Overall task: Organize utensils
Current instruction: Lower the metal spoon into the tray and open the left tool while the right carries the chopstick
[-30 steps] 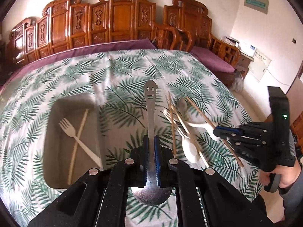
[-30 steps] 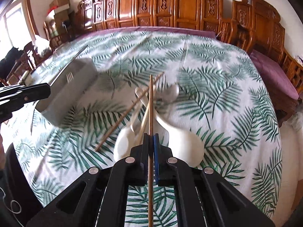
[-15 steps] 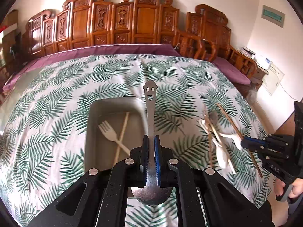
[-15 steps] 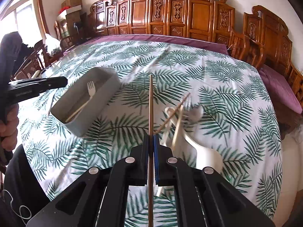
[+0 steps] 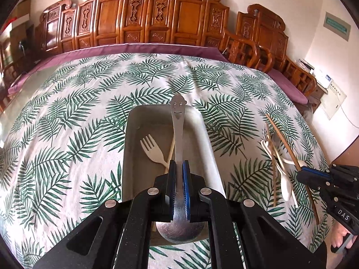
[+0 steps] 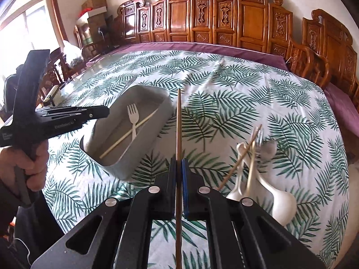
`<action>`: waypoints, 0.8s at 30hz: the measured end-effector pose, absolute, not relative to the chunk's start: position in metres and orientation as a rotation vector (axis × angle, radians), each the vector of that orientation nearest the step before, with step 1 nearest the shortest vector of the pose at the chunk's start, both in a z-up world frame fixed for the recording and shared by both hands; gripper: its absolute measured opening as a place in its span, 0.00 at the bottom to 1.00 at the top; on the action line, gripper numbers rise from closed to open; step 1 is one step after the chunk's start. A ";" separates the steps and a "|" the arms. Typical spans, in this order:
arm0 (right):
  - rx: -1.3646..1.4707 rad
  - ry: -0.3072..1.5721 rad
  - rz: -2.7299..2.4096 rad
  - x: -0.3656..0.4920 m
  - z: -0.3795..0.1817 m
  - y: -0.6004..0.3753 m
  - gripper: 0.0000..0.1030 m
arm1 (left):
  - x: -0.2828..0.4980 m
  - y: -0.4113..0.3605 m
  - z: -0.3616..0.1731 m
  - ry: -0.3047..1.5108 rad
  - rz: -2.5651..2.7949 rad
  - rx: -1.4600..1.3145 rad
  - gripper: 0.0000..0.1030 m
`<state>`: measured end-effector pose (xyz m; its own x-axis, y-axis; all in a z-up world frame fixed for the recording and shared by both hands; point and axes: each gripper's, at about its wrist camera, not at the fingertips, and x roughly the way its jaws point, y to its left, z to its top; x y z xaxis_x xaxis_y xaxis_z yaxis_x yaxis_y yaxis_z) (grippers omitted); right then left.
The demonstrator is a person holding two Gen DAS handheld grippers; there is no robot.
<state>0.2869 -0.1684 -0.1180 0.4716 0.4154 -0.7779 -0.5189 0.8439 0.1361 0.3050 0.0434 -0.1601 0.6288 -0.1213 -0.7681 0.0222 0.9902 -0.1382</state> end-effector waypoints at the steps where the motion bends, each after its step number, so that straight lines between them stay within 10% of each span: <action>1: -0.125 0.917 0.577 0.287 -0.118 -0.165 0.06 | 0.306 0.045 -0.161 0.889 -0.084 -0.120 0.05; 24: -0.071 0.934 0.662 0.322 -0.121 -0.057 0.06 | 0.258 0.086 -0.139 0.766 0.002 -0.084 0.06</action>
<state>0.3219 -0.0565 -0.1208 0.4129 0.4967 -0.7634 -0.5560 0.8014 0.2207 0.2579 0.0864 -0.1385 0.7209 -0.0289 -0.6924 -0.0324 0.9966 -0.0753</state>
